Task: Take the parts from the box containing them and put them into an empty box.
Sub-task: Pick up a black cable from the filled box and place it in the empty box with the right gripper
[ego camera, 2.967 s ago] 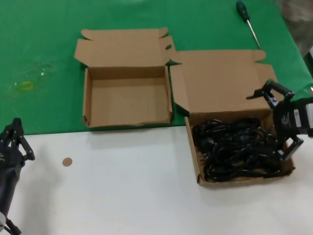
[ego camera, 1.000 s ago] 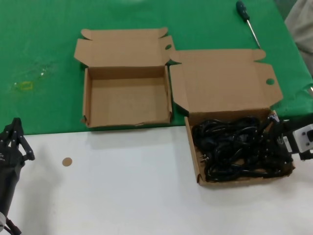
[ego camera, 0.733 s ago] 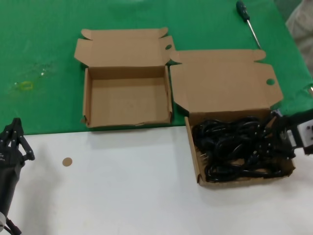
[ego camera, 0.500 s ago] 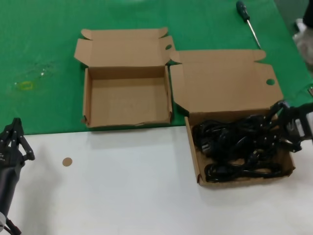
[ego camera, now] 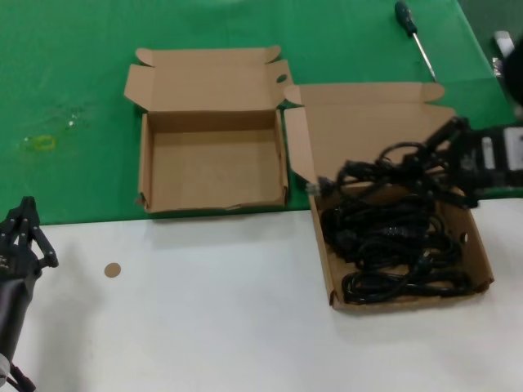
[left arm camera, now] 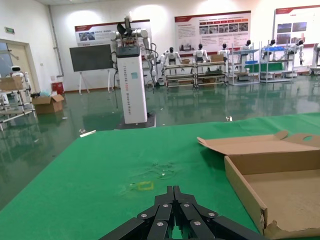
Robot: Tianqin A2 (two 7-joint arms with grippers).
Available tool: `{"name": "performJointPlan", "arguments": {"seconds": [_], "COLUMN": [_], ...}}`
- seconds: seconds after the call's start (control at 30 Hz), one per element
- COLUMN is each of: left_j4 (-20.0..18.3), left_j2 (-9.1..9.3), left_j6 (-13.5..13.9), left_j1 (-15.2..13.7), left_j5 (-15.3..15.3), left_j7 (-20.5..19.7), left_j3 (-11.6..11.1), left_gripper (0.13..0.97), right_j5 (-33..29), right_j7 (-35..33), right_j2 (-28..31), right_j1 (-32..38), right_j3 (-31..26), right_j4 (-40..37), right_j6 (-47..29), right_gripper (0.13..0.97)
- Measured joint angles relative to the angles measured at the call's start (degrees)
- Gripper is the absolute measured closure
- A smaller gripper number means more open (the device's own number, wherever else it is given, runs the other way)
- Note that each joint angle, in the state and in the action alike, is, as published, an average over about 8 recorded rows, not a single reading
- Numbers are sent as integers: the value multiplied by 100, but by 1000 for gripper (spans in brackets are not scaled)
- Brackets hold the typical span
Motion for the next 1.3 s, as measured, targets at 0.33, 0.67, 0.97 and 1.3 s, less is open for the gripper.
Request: {"name": "performJointPlan", "arguments": {"seconds": [0.33,0.67,0.97,1.3], "left_j4": [0,0,0,0], "left_j2": [0,0,0,0], "left_j6": [0,0,0,0], "left_j1": [0,0,0,0], "left_j5": [0,0,0,0], "left_j7": [0,0,0,0], "left_j3": [0,0,0,0], "left_gripper": [945,945,945,945], "right_j5": [-451,-1081,-1585,-1816], "right_j7": [654,1041,1024,547], "right_j2": [-838,-1842,-2729,-3590], "right_j1": [394,792,1041,1242], "right_j3": [-302,-758,-1129,-1366], "right_j4": [-28,-320,-879,-1882], "right_j6": [469,920,1390,2010], "right_gripper": [892,893,893,893]}}
